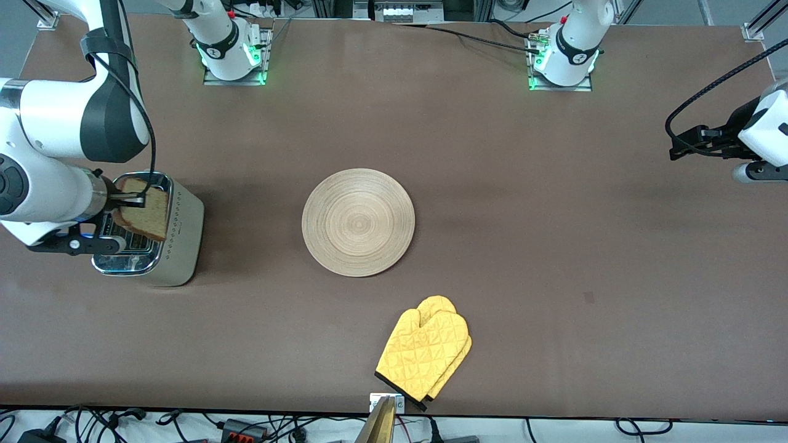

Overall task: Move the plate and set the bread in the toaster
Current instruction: 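Lift the bread with the right gripper and carry it over the toaster, then lower the bread into the toaster slot with the right gripper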

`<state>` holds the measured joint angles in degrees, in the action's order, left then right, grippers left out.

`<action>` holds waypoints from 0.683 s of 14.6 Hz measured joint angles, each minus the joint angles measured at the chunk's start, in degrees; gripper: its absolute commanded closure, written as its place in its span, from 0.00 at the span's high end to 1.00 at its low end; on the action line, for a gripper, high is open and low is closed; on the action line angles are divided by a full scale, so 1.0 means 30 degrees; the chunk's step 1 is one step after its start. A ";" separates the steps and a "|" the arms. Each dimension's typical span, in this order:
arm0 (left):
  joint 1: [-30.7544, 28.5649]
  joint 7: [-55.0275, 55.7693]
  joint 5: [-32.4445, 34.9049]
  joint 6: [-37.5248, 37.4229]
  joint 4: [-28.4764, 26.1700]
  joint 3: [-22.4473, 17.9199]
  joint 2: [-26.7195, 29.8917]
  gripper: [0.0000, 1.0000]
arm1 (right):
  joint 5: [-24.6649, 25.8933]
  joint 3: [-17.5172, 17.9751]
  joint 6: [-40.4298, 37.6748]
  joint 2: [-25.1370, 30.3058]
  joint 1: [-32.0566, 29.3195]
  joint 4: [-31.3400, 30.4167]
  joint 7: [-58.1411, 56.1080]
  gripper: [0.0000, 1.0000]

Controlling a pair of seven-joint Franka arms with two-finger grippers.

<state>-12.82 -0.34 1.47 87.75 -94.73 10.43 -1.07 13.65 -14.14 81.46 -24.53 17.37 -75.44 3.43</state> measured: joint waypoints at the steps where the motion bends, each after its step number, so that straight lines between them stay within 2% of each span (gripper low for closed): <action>1: 0.0000 0.0004 0.0000 0.0000 0.0084 0.0000 0.0001 1.00 | 0.0467 -0.0118 0.0000 -0.0012 -0.0005 0.0006 -0.0263 0.00; 6: 0.0000 0.0008 0.0000 0.0026 0.0212 0.0001 0.0000 1.00 | 0.0738 -0.0382 -0.0005 -0.0261 -0.0015 0.0007 -0.0174 0.00; 10: 0.0001 0.0009 0.0000 0.0035 0.0234 0.0024 0.0000 1.00 | -0.0379 -0.0393 -0.0005 -0.0687 -0.0339 0.0007 0.0805 0.00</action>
<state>-12.82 -0.31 1.47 87.85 -94.03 10.50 -1.07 12.52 -15.31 81.45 -26.59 16.36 -75.42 5.84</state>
